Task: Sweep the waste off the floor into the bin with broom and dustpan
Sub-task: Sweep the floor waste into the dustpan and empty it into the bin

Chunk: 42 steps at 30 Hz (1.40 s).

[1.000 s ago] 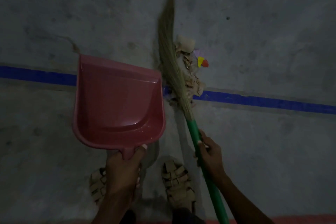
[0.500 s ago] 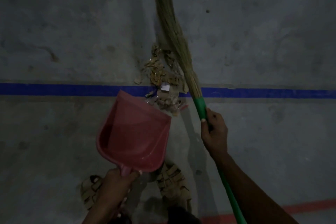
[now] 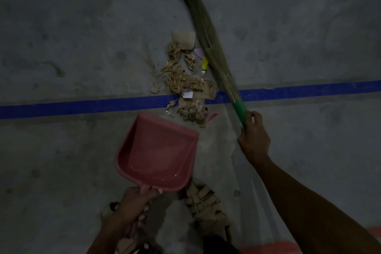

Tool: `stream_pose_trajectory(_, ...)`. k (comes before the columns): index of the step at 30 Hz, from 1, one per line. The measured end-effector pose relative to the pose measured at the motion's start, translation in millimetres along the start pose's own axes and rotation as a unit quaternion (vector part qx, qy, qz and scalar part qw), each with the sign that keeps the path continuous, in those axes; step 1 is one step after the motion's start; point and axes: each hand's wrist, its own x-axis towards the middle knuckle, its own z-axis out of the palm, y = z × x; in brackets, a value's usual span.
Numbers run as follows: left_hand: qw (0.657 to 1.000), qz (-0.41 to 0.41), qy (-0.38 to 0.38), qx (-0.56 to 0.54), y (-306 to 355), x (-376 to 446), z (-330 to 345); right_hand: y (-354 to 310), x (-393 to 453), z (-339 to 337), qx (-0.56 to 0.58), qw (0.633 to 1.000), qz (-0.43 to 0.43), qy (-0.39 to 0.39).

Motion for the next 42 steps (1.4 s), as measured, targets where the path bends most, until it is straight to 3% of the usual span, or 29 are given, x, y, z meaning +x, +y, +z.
stream_pose_trajectory(8,0.998,0.014,-0.014,0.06,38,39,-6,18,-54,23,-0.038,0.995,-0.078,-0.043)
stream_pose_trajectory(14,0.993,0.042,-0.028,0.106,67,51,-12,21,-101,25,-0.013,0.985,-0.141,-0.1)
stream_pose_trajectory(20,0.989,0.064,-0.045,0.126,67,52,-14,17,-121,24,0.014,0.976,-0.188,-0.108)
stream_pose_trajectory(24,0.989,0.089,-0.048,0.105,56,50,-9,20,-125,22,0.013,0.972,-0.213,-0.099)
stream_pose_trajectory(33,0.996,0.084,-0.015,0.013,1,41,-18,4,-106,4,0.048,0.979,-0.197,0.036)
stream_pose_trajectory(42,0.991,0.088,0.041,-0.087,-56,9,-50,-55,-68,8,0.059,0.981,-0.183,-0.004)
